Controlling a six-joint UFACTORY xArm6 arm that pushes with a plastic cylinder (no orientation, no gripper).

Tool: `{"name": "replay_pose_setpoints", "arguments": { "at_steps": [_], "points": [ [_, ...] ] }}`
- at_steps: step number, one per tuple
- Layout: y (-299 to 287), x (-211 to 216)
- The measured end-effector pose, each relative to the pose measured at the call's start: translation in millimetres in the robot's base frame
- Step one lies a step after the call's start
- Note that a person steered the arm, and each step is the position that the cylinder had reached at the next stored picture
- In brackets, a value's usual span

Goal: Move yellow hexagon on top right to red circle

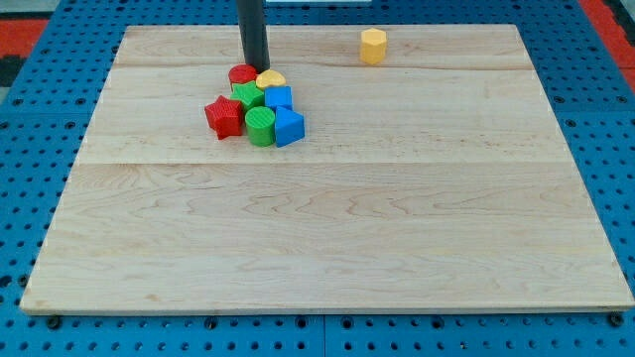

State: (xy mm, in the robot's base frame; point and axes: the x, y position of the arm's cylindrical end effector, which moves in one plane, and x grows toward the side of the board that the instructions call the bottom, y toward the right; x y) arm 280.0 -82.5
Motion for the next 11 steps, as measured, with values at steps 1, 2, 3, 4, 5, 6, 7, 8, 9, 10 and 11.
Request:
{"name": "replay_pose_setpoints", "arguments": {
  "at_steps": [1, 2, 3, 4, 5, 6, 7, 8, 9, 10, 11],
  "points": [
    [-1.4, -5.6],
    [5.5, -29.6],
    [102.6, -19.2],
    [206.6, -8.7],
    [203.9, -52.1],
    [147.2, -78.3],
    [66.6, -42.3],
    [123.3, -54.0],
    [198.6, -39.5],
    [181.5, -13.9],
    [86.9, -8.1]
  ]
}}
